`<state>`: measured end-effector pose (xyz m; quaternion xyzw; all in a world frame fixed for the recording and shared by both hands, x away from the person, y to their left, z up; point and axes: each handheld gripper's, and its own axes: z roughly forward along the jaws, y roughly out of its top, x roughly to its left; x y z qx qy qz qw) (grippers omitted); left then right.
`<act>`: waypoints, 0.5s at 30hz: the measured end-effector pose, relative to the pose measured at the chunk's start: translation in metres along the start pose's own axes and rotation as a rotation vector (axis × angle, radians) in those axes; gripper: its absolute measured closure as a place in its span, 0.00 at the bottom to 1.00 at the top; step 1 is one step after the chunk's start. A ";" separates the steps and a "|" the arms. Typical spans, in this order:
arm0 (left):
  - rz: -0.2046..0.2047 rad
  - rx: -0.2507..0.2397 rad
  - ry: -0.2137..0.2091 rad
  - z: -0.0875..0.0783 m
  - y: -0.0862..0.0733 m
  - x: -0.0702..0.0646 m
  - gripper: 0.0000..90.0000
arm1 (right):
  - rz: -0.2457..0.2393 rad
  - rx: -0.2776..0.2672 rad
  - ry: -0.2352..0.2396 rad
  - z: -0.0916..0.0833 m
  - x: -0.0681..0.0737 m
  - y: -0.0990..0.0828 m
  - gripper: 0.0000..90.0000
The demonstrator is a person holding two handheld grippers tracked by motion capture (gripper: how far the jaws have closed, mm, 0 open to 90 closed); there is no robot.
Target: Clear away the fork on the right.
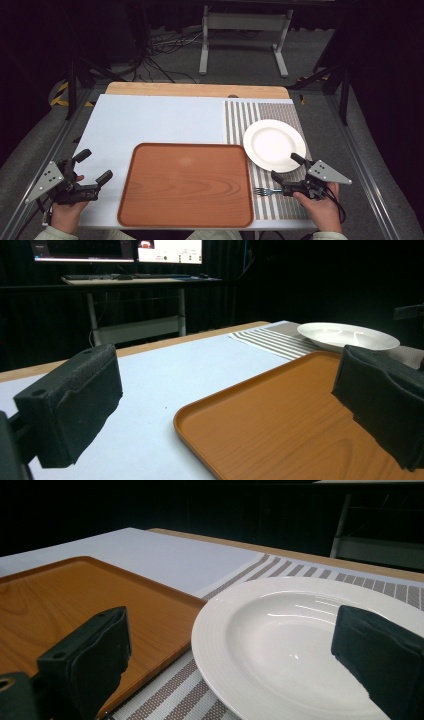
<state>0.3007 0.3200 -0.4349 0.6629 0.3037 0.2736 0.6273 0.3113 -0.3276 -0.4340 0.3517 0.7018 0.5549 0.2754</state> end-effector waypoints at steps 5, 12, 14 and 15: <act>0.000 -0.001 0.000 0.000 0.000 0.000 0.00 | 0.001 -0.003 -0.002 0.000 0.000 0.001 0.04; 0.000 -0.003 0.002 -0.001 0.000 0.000 0.00 | -0.004 -0.004 0.002 0.000 0.000 0.005 0.04; 0.005 -0.005 0.003 -0.001 0.000 0.000 0.00 | -0.010 0.001 0.007 0.000 0.000 0.008 0.04; 0.004 -0.004 0.003 -0.001 0.000 0.000 0.00 | -0.010 0.001 0.007 0.000 0.000 0.008 0.04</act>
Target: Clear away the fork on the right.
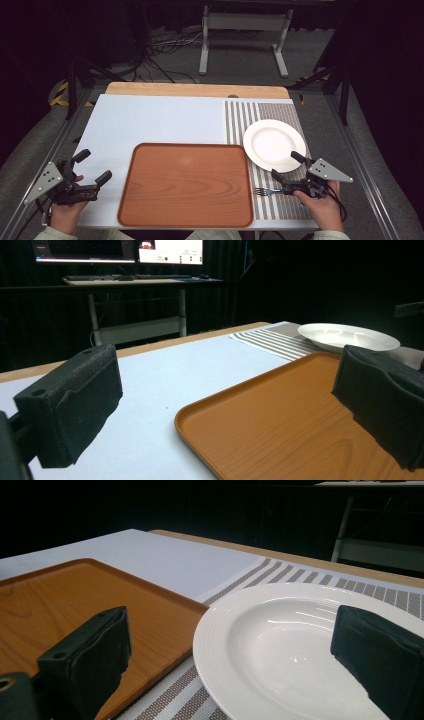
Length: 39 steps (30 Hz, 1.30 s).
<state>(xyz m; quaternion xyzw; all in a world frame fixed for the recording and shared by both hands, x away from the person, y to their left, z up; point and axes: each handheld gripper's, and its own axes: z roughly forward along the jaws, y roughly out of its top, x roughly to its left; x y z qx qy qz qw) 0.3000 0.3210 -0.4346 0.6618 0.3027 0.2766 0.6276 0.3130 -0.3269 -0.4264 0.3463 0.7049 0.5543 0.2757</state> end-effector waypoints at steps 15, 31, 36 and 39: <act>-0.007 0.002 0.000 0.000 0.000 0.000 0.00 | -0.071 0.116 0.055 0.006 0.001 0.030 0.05; -0.006 0.002 -0.002 0.000 0.000 0.000 0.00 | -0.180 0.300 0.127 0.014 -0.001 0.050 0.09; -0.008 0.001 0.000 0.000 0.000 0.000 0.00 | -0.224 0.359 0.145 0.018 0.000 0.054 0.09; -0.008 0.003 -0.001 0.000 0.000 0.000 0.00 | -0.248 0.394 0.157 0.018 0.001 0.057 0.09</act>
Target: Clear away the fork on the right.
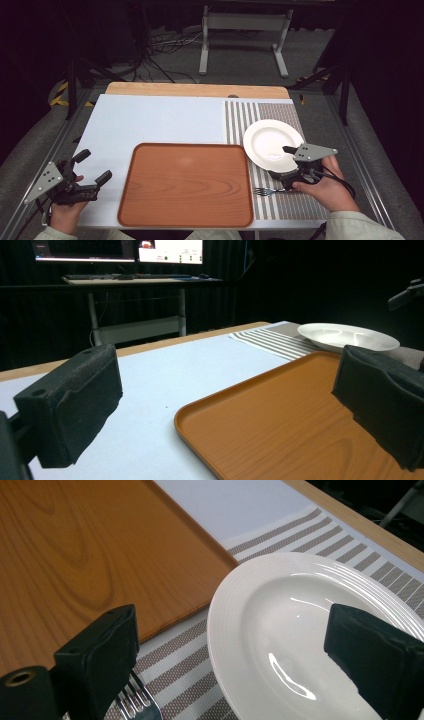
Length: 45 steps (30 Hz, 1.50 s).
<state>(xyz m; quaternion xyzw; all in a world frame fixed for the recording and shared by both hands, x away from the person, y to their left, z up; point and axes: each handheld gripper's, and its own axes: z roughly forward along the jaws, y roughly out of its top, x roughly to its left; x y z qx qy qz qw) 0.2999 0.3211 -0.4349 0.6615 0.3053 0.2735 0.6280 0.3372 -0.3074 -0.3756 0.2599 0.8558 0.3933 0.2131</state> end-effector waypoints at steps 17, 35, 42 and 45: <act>0.001 -0.004 -0.001 0.001 0.000 -0.001 0.00 | -0.123 0.208 0.084 0.006 0.003 0.006 0.13; 0.001 -0.001 -0.002 0.000 0.000 0.000 0.00 | -0.238 0.385 0.151 0.015 0.003 0.009 0.18; 0.001 -0.003 -0.001 0.000 0.000 0.000 0.00 | -0.281 0.461 0.184 0.019 0.004 0.007 0.21; 0.002 -0.003 -0.001 0.000 0.000 0.000 0.00 | -0.292 0.492 0.202 0.021 0.005 0.006 0.22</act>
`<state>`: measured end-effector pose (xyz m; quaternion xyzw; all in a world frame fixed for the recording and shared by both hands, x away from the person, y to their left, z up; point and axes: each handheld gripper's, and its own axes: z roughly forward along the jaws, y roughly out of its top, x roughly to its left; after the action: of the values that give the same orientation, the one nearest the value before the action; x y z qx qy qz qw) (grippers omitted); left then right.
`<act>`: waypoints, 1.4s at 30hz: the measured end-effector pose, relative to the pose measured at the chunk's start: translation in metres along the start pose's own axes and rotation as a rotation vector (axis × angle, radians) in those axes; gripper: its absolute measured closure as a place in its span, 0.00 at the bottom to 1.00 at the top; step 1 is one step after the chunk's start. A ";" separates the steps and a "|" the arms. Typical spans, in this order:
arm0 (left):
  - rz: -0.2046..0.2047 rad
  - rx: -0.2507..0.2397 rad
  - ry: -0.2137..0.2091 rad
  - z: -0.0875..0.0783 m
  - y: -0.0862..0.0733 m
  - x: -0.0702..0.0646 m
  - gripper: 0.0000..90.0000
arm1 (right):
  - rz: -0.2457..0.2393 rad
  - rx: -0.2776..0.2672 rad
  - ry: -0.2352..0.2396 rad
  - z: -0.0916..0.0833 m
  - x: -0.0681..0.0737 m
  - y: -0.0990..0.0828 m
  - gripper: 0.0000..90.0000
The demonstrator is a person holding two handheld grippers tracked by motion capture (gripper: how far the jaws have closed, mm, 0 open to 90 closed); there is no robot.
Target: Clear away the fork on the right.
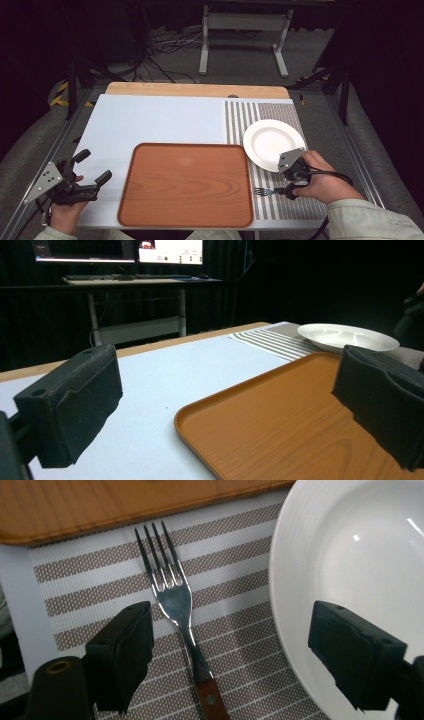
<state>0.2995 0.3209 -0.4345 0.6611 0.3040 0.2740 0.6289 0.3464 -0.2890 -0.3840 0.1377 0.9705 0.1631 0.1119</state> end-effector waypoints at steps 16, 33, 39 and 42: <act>-0.001 0.002 0.000 0.000 0.000 0.000 0.00 | -0.080 0.148 0.075 0.013 0.003 -0.005 0.30; -0.006 0.001 -0.003 0.000 -0.001 0.000 0.00 | -0.134 0.263 0.144 0.023 -0.004 -0.012 0.61; -0.008 0.000 -0.004 0.000 -0.001 0.000 0.00 | -0.172 0.308 0.162 0.026 -0.005 -0.011 0.72; -0.009 0.000 -0.005 0.000 -0.001 0.000 0.00 | -0.183 0.330 0.168 0.027 -0.005 -0.010 0.78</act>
<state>0.2999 0.3209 -0.4351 0.6604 0.3054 0.2693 0.6309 0.3563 -0.2916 -0.4113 0.0511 0.9985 0.0019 0.0210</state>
